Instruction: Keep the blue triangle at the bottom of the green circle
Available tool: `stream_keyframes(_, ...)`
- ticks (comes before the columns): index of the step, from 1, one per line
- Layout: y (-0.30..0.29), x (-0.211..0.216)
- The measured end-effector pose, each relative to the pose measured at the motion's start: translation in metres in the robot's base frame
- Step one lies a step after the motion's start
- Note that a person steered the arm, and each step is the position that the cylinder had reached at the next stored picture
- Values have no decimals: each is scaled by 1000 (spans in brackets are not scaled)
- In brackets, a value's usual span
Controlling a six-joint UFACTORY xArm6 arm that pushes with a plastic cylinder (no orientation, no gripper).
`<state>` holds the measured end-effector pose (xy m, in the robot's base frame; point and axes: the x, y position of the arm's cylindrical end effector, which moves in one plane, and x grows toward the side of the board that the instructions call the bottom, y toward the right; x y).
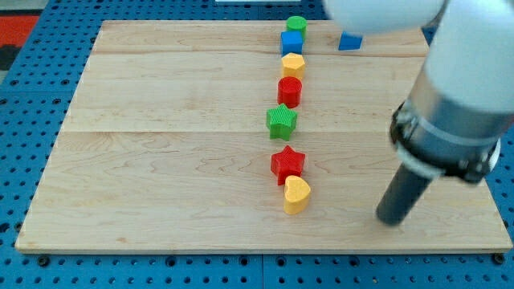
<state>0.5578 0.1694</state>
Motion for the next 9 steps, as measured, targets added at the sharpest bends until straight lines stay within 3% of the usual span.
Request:
stream_keyframes(2, 34, -174)
stream_keyframes(4, 40, -315)
stream_keyframes(9, -57, -321)
